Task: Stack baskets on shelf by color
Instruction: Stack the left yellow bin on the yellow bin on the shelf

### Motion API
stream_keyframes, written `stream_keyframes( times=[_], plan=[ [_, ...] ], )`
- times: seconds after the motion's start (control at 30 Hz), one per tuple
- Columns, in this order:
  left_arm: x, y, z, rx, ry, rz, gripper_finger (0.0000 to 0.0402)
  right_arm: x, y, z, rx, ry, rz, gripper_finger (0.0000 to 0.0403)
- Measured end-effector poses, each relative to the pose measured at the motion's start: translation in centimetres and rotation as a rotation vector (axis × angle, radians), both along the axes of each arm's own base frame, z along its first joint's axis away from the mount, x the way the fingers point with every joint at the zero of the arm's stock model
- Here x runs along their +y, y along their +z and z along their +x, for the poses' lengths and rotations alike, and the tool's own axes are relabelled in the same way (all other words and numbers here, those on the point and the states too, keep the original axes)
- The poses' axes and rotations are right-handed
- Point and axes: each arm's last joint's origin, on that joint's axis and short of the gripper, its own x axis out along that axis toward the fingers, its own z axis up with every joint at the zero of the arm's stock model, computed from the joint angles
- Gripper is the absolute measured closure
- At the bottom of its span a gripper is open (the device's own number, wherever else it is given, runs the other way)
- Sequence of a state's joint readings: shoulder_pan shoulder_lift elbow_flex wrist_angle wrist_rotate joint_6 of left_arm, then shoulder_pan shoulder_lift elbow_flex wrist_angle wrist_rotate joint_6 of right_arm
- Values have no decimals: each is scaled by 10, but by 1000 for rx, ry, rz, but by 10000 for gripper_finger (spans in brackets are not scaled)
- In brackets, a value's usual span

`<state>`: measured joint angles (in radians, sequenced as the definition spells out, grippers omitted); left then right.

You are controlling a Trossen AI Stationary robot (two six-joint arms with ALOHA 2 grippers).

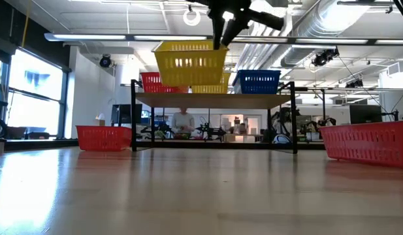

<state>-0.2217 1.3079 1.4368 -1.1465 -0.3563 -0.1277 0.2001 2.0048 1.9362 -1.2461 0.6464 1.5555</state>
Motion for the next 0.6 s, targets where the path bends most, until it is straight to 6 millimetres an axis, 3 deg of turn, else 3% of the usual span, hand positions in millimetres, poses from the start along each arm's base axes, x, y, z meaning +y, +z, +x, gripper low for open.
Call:
stream_keyframes(
  times=[0.23,0.6],
  plan=[
    [-14,-17,17,60,-10,84,284,-10,5,16,-110,43,-7,403],
    [-29,-31,30,93,-41,119,284,-16,8,22,-159,46,-47,403]
  ],
)
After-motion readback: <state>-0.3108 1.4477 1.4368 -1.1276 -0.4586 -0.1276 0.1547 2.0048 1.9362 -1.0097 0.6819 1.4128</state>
